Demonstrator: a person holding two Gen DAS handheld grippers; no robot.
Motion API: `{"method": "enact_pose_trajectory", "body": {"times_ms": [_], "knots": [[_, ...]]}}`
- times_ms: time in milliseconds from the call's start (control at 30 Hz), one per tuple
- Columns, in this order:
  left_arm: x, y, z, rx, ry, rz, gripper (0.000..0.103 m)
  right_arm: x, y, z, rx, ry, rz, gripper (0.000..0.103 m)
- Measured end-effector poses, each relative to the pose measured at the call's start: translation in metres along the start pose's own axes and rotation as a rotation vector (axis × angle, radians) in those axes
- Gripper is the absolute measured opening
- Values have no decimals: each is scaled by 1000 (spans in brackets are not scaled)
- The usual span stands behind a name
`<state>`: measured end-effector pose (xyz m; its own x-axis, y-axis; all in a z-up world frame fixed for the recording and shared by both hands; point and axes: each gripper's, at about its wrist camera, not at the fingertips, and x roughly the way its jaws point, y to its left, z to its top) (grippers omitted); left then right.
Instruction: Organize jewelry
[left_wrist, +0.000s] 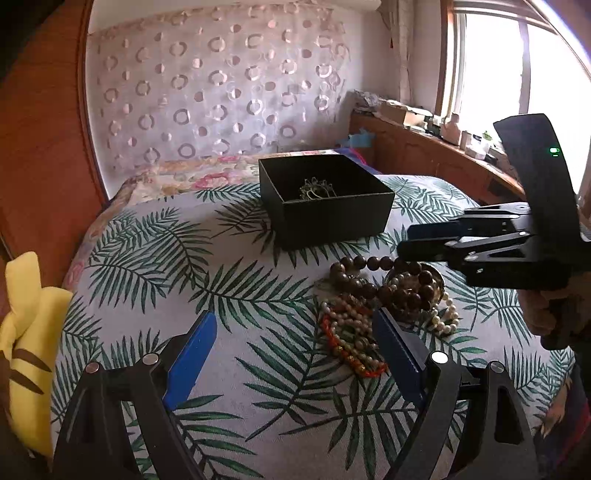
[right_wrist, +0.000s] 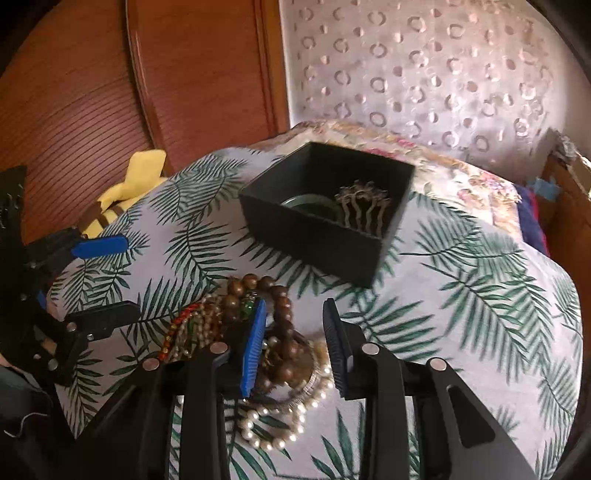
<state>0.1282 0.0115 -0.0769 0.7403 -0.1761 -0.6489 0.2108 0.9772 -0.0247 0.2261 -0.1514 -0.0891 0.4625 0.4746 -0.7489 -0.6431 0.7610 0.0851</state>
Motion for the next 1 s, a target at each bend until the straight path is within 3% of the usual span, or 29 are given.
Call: {"method": "enact_pose_trajectory", "body": {"times_ms": [200, 333, 367, 900, 1000], "knots": [[-2, 4, 1, 0, 13, -1, 83, 24, 2, 4, -10, 98, 27, 34], [-2, 6, 3, 2, 34, 4, 83, 26, -1, 2, 15, 113, 61, 15], [-2, 7, 4, 2, 41, 9, 83, 24, -1, 1, 14, 111, 65, 15], [21, -2, 1, 7, 176, -79, 82, -78, -4, 8, 72, -96, 64, 15], [26, -10, -2, 29, 202, -98, 75, -89, -6, 13, 69, -113, 53, 15]]}}
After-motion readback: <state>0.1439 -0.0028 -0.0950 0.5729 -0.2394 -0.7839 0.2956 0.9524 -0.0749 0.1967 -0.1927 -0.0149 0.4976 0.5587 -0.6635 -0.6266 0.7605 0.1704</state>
